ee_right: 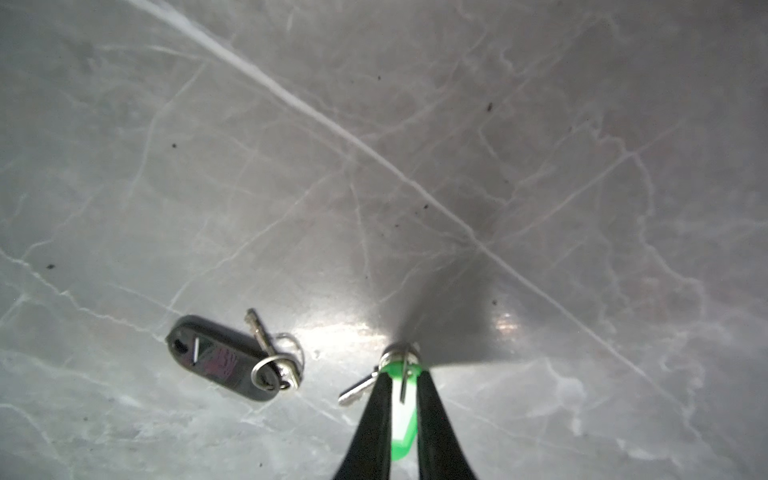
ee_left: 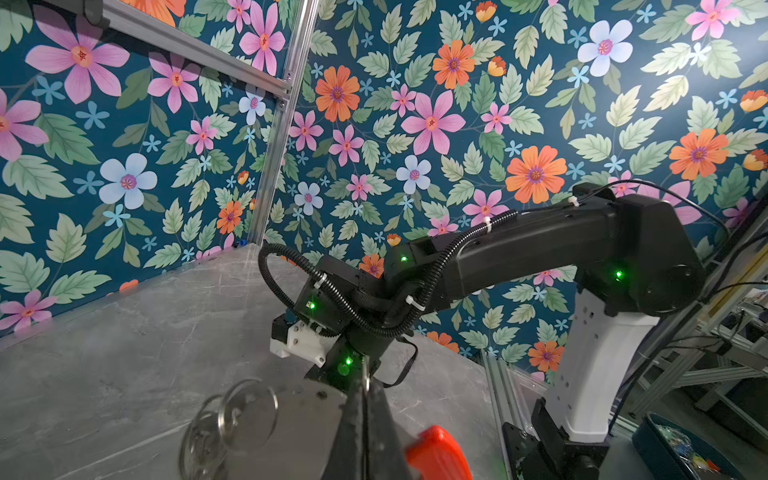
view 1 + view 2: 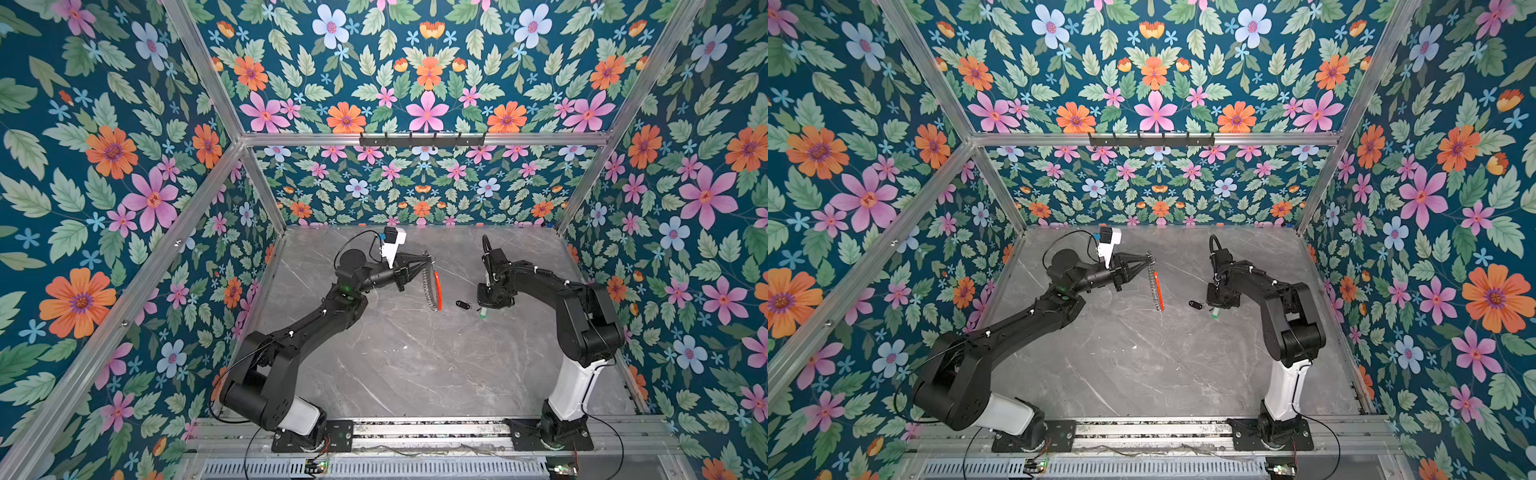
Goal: Put the keys on the keyring
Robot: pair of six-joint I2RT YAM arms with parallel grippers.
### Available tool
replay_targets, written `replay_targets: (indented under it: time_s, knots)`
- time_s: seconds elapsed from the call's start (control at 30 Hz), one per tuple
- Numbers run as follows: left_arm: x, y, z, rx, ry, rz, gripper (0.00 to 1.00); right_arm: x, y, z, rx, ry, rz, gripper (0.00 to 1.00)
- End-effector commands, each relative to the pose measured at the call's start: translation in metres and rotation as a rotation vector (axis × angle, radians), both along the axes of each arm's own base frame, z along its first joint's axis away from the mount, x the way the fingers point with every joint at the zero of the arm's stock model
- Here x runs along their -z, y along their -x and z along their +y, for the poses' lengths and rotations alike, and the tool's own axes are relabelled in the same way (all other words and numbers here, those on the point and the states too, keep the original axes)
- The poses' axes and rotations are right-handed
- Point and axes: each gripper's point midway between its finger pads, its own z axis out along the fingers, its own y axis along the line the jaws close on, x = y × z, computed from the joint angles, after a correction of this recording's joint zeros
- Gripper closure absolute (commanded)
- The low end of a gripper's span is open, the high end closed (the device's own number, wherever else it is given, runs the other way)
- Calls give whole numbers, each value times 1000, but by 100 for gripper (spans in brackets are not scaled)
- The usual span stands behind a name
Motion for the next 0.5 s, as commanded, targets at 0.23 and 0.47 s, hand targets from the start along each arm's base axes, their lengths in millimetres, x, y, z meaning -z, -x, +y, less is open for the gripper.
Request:
replay_targets:
  time_s: [0.23, 0.47]
  knots:
    - [-14, 4, 1, 10, 22, -55, 100, 6, 5, -5, -5, 30, 18, 94]
    - [-21, 12, 3, 24, 66, -116, 100, -3, 4, -5, -53, 34, -12, 100]
